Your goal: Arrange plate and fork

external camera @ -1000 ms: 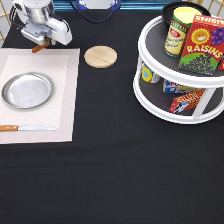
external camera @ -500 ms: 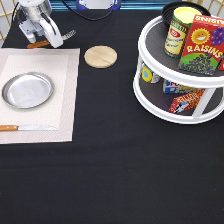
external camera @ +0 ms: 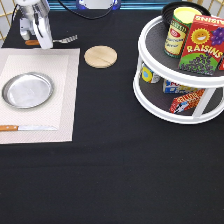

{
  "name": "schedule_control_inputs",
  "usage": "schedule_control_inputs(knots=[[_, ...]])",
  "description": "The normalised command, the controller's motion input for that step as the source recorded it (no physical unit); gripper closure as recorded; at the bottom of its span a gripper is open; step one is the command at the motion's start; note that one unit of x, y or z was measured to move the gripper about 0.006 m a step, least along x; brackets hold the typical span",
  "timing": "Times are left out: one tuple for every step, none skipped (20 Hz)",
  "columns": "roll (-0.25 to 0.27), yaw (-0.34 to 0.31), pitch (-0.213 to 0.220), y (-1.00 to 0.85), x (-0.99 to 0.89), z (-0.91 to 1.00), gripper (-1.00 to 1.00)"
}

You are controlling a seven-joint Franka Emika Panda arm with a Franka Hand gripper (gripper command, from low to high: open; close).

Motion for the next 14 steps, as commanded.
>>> schedule_control_inputs(knots=[[0.103, 0.000, 0.075, -0.75, 0.66, 0.00, 1.00], [0.109, 0.014, 0.085, -0.71, 0.69, 0.00, 1.00], [0.108, 0.032, 0.086, -0.74, 0.64, 0.00, 1.00], [0.124, 0.037, 0.091, -0.78, 0.57, 0.00, 1.00], [0.126, 0.044, 0.092, -0.81, 0.48, -0.04, 1.00], [0.125, 0.033, 0.088, -0.85, 0.43, -0.05, 1.00], [0.120, 0.000, 0.084, -0.90, 0.39, -0.10, 1.00], [0.113, -0.010, 0.080, -0.77, 0.35, -0.12, 1.00], [0.061, -0.104, 0.088, -0.54, 0.27, -0.09, 1.00], [0.038, -0.170, 0.084, -0.41, 0.08, -0.13, 1.00], [0.023, -0.215, 0.079, -0.30, -0.05, -0.13, 1.00], [0.017, -0.220, 0.079, -0.29, -0.22, -0.16, 1.00], [0.012, -0.216, 0.075, -0.28, -0.13, -0.10, 1.00], [0.000, -0.220, 0.058, -0.21, -0.03, -0.03, 1.00]])
